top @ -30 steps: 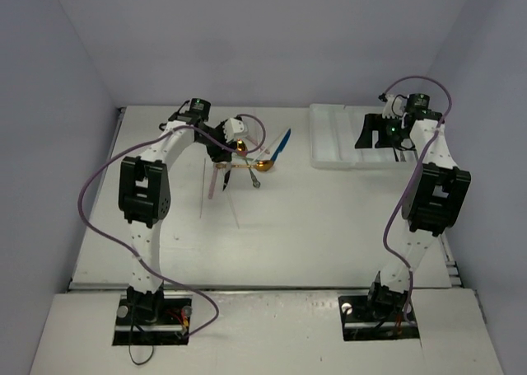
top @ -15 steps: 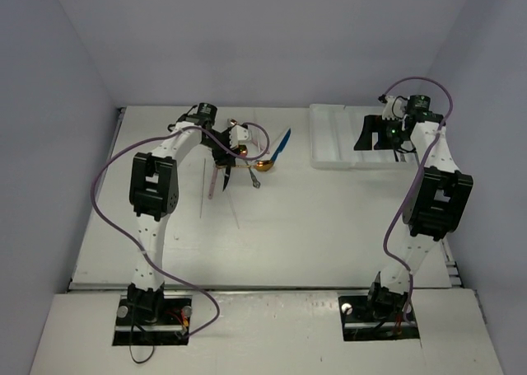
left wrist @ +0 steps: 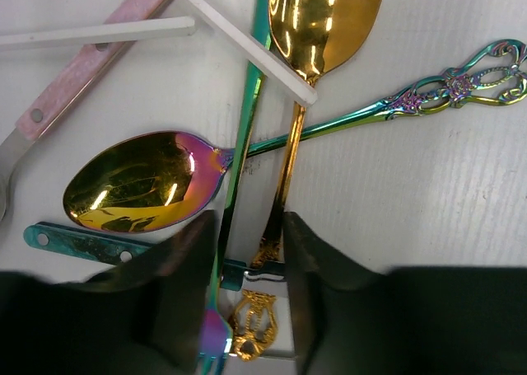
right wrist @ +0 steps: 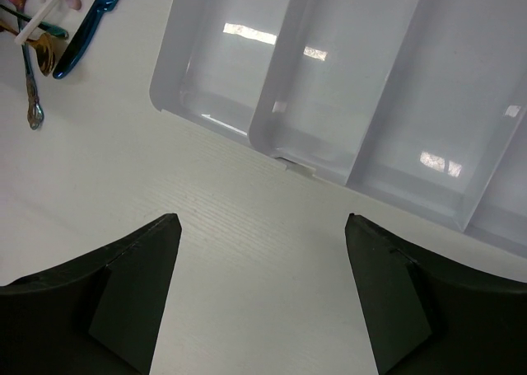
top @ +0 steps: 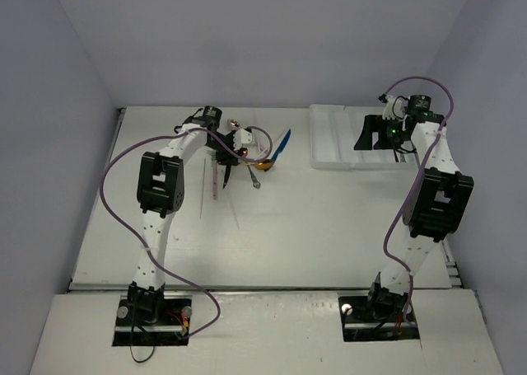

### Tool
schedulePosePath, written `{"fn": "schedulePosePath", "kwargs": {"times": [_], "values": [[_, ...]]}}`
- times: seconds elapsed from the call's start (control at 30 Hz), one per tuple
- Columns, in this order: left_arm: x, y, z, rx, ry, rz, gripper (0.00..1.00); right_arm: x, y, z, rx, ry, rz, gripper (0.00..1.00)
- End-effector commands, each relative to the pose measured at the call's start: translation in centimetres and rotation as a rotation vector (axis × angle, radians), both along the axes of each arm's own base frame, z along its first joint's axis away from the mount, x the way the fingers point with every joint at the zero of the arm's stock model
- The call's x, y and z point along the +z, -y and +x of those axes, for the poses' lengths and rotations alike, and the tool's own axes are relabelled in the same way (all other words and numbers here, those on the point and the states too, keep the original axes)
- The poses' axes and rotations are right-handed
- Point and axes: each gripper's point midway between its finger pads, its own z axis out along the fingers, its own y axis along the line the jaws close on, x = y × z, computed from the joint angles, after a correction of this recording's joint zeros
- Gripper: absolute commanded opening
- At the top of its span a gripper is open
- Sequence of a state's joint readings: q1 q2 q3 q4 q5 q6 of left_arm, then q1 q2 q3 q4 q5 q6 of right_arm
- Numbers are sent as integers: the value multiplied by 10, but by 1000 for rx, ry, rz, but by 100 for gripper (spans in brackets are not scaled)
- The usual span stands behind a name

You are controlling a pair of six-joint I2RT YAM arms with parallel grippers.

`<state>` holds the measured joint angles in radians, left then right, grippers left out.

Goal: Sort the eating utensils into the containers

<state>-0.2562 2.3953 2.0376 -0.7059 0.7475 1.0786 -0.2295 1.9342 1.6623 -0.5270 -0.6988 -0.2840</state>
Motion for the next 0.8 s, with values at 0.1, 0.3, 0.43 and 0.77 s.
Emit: {"fn": "schedulePosePath", "kwargs": {"times": [0.1,0.3,0.43,0.77], "values": [[35,5,4,-39,93,-7,22,49,-7,0,14,114,26,78],[37,5,-14,-79,101,18,18,51,-9,-1,18,117,28,77],[44,4,-28,-98,108,27,15,53,-11,-1,21,121,27,77],[59,3,-57,-49,73,60,0,56,-23,-5,41,123,38,76]]}}
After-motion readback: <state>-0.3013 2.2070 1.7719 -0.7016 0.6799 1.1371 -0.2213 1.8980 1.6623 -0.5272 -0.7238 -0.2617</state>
